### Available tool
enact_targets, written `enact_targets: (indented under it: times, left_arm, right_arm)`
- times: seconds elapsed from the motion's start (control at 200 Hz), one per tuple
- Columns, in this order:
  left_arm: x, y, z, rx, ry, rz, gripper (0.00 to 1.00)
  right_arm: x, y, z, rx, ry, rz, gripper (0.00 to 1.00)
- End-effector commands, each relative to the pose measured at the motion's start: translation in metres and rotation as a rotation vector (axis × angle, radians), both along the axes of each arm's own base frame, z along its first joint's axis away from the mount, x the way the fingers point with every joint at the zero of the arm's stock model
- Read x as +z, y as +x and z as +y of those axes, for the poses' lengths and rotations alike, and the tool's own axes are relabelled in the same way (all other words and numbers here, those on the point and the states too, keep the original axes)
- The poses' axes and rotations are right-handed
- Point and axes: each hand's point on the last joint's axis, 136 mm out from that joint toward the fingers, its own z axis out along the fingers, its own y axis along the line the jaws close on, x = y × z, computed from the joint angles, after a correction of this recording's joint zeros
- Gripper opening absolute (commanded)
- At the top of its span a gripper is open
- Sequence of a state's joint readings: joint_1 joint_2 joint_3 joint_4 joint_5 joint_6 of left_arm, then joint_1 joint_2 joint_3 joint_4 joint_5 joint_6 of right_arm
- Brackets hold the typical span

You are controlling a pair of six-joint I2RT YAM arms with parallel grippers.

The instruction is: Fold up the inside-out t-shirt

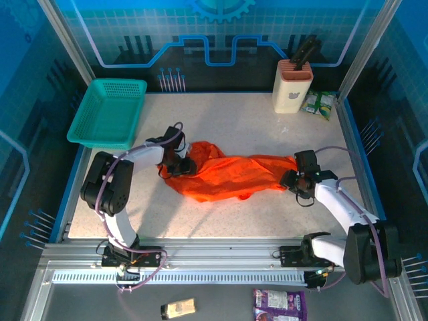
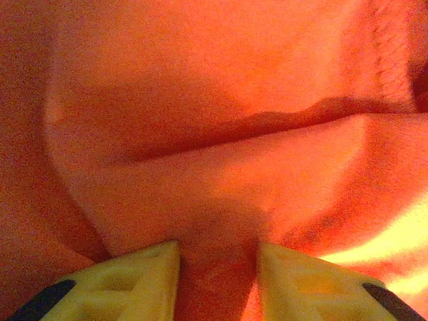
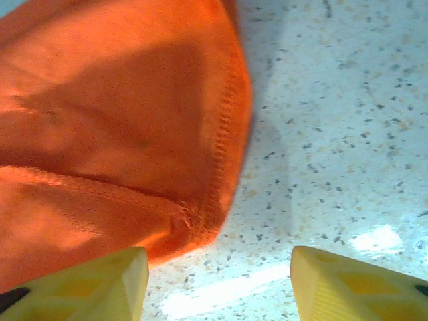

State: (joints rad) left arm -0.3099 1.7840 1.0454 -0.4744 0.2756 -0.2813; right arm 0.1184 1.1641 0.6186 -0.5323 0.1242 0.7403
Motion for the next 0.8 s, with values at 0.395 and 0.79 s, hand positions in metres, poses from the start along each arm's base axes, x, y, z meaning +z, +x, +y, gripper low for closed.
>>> enact_targets:
  times: [0.395, 0.79]
  left_arm:
    - [0.063, -0.039, -0.027, 0.047, -0.149, -0.117, 0.42]
    - [0.081, 0.016, 0.009, 0.064, 0.027, -0.196, 0.48]
  right_arm:
    - [-0.012, 0.014, 0.001, 0.022, 0.019, 0.099, 0.53]
    - [-0.03, 0.038, 0.002, 0.033, 0.023, 0.122, 0.46]
